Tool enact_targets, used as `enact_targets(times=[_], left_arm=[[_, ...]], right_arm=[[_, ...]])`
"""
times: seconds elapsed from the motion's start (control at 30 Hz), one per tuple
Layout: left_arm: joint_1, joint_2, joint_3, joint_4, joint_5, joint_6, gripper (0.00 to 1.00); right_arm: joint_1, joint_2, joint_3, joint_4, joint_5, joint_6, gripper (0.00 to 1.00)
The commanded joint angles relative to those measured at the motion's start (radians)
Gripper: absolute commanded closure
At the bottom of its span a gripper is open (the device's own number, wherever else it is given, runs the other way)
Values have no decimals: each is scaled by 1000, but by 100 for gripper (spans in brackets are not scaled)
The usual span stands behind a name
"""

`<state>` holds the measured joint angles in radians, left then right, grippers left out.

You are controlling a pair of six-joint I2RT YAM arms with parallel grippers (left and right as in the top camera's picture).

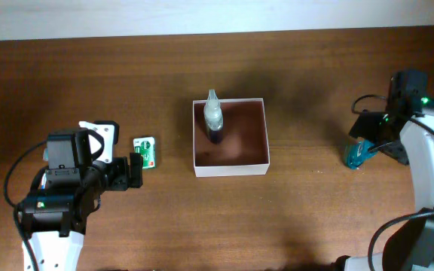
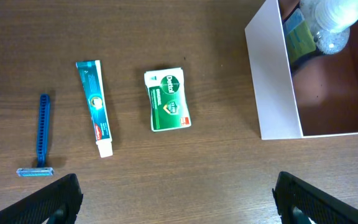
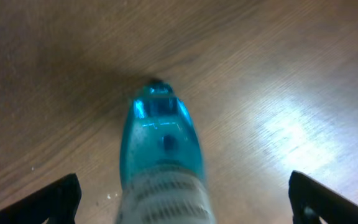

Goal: Pack container
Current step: 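Move the right gripper to the teal Listerine bottle and grasp it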

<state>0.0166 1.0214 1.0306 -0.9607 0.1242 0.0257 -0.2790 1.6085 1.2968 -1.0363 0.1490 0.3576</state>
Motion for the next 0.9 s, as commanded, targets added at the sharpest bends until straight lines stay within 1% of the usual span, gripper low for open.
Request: enact_targets(times=[0.0, 0.07, 0.1, 0.13, 0.17, 0.23, 0.27, 0.3, 0.33, 0.37, 0.43, 0.5, 0.67, 0.73, 0.87], left_arm=[[3, 2, 21, 2, 11, -10, 1], [3, 2, 21, 2, 11, -10, 1], [3, 2, 21, 2, 11, -10, 1], [3, 2, 21, 2, 11, -10, 1], [3, 2, 21, 2, 11, -10, 1], [3, 2, 21, 2, 11, -10, 1], [3, 2, 21, 2, 11, -10, 1], [3, 2, 21, 2, 11, -10, 1], [3, 2, 21, 2, 11, -10, 1], [3, 2, 21, 2, 11, -10, 1], [3, 2, 21, 2, 11, -10, 1], [3, 2, 21, 2, 11, -10, 1], [3, 2, 21, 2, 11, -10, 1], [3, 2, 21, 2, 11, -10, 1], [3, 2, 21, 2, 11, -10, 1]], right_arm=[[-3, 3, -66, 55, -44, -26, 1], [-3, 3, -79, 71, -52, -29, 0], [-3, 3, -81, 73, -56, -29, 2], [-3, 3, -81, 74, -60, -29, 6], [-3, 3, -81, 78, -60, -29, 14], [-3, 3, -81, 81, -60, -29, 21], [-3, 3, -81, 84, -60, -29, 26], [-3, 3, -81, 85, -60, -29, 28], [-3, 3, -81, 88, -61, -29, 37], [-3, 3, -81, 89, -61, -29, 44], [-3, 3, -81, 91, -61, -29, 53], [-3, 3, -81, 92, -63, -29, 57], [-3, 3, -81, 95, -64, -29, 59], [-3, 3, -81, 95, -63, -29, 67], [-3, 3, -81, 95, -63, -29, 74]])
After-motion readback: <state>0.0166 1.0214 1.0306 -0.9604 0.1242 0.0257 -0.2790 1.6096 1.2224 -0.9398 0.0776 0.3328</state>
